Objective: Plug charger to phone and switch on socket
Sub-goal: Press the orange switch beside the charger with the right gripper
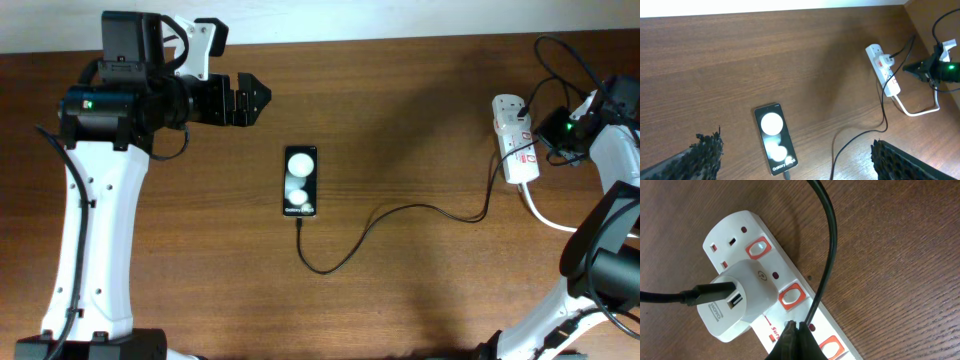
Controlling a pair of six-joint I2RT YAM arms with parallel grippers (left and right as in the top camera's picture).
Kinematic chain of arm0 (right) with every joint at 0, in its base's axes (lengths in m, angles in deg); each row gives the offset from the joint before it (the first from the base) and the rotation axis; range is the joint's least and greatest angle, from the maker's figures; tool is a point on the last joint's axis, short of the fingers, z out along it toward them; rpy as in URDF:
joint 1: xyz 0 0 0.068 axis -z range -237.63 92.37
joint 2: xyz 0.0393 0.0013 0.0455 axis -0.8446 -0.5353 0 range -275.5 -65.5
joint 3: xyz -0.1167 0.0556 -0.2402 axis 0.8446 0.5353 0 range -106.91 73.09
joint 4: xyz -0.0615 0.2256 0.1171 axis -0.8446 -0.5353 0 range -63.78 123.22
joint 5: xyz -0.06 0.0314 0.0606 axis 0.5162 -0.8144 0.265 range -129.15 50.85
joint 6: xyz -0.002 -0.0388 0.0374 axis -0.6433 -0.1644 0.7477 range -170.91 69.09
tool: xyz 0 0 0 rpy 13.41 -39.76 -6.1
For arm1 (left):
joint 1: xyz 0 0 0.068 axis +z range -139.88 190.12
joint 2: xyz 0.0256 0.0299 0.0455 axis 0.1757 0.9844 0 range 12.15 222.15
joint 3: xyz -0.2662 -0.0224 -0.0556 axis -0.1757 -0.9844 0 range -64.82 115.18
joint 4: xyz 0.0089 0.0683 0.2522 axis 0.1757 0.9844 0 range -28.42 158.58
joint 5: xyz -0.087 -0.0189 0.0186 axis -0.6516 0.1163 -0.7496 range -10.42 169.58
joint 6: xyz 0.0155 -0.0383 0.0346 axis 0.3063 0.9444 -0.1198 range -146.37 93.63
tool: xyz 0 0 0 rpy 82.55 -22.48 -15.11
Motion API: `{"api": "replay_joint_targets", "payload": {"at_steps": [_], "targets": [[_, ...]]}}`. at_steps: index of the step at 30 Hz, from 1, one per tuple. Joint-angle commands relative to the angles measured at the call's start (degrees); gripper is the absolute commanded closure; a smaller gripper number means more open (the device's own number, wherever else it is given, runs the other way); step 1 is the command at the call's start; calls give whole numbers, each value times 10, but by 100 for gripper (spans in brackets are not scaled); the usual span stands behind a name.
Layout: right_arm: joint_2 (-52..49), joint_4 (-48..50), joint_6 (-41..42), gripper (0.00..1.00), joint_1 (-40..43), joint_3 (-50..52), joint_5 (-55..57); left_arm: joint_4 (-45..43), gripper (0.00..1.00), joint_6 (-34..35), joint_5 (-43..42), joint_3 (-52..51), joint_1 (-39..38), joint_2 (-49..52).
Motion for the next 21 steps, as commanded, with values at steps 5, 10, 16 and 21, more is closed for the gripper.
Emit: {"api": "replay_joint_targets", "payload": {"at_steps": [5,10,16,21], "targets": [[-11,2,5,96,4,-6,-5,-1,1,-5,2,0,2,1],[-32,12,8,96,4,-6,-5,-1,1,-5,2,0,2,1],[-36,39,57,96,0,-6,-8,-1,1,-5,2,0,2,1],[-47,71,57,96,-14,-6,-18,-1,1,-5,2,0,2,1]]}}
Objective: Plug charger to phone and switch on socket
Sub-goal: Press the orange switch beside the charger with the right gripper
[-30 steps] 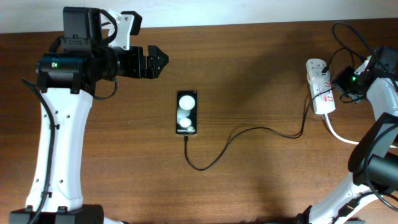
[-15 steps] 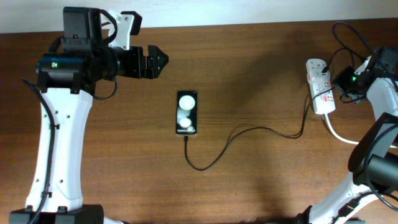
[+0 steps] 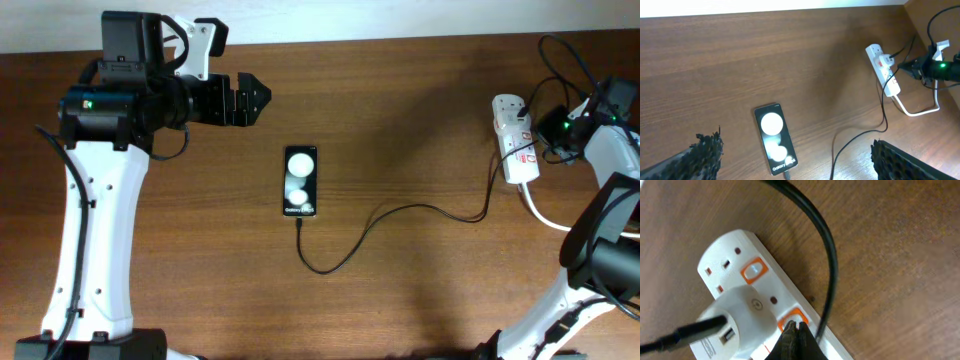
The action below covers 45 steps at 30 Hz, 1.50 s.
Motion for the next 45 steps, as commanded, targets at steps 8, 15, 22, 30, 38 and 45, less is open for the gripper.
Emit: {"api": "replay_joint_targets", "payload": {"at_steps": [8,15,22,30,38,45], "targets": [[-34,14,16,96,-12,-6,-15,-1,1,-5,2,0,2,1],[-34,18,16,96,-21,-6,-26,-1,1,-5,2,0,2,1],[-34,23,16,96,-24,-6,-26,-1,1,-5,2,0,2,1],[-34,18,16,96,-30,-6,-43,-1,1,-5,2,0,2,1],[-45,7,16,96,-49,-3,-57,-1,1,-5,2,0,2,1],[-69,-26,16,96,-50,-3,-91,-1,1,-5,2,0,2,1]]}}
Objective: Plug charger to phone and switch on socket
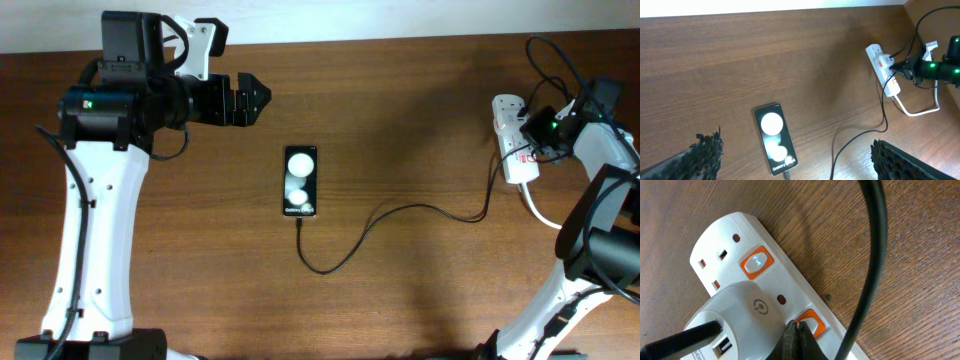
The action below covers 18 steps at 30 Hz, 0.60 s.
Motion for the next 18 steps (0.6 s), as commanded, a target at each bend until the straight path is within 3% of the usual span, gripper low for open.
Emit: {"api": "replay_joint_targets", "payload": {"at_steps": [1,9,18], "targets": [[-35,-24,3,96,-30,8,-77,-1,1,-5,2,0,2,1],[-32,-14,2,96,-16,1,-54,-1,1,-5,2,0,2,1],[155,-60,-45,96,7,-3,-63,-1,1,-5,2,0,2,1]]}}
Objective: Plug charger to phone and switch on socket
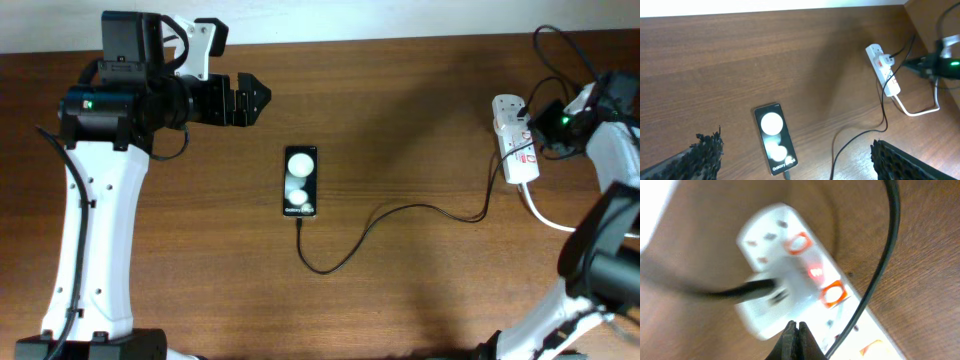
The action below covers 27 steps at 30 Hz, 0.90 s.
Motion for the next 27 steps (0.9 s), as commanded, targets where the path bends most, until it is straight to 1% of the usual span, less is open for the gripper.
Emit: {"api": "replay_joint_targets", "payload": {"at_steps": [1,4,9,11,13,17,22,24,26,27], "targets": [[90,-17,-14,96,-3,-5,-23,-1,1,-5,2,0,2,1],[147,-59,-19,96,-4,-5,-43,-1,1,-5,2,0,2,1],[214,-99,-60,96,-33,-5,-46,-1,1,-5,2,0,2,1],[229,-105,-64,96,-44,-5,-46,-1,1,-5,2,0,2,1],[238,-123,-94,96,-68,-5,-48,-1,1,-5,2,0,2,1],[243,-146,-186,96,-120,-5,-58,-1,1,-5,2,0,2,1],[289,-167,-195,94,-165,-5,-54,-1,1,-5,2,0,2,1],[332,-217,-232,87,-175,-5,-52,-1,1,-5,2,0,2,1],[377,-287,-282,75,-175,-5,-52,-1,1,-5,2,0,2,1],[400,-320,-300,72,-175,-5,-52,-1,1,-5,2,0,2,1]]}}
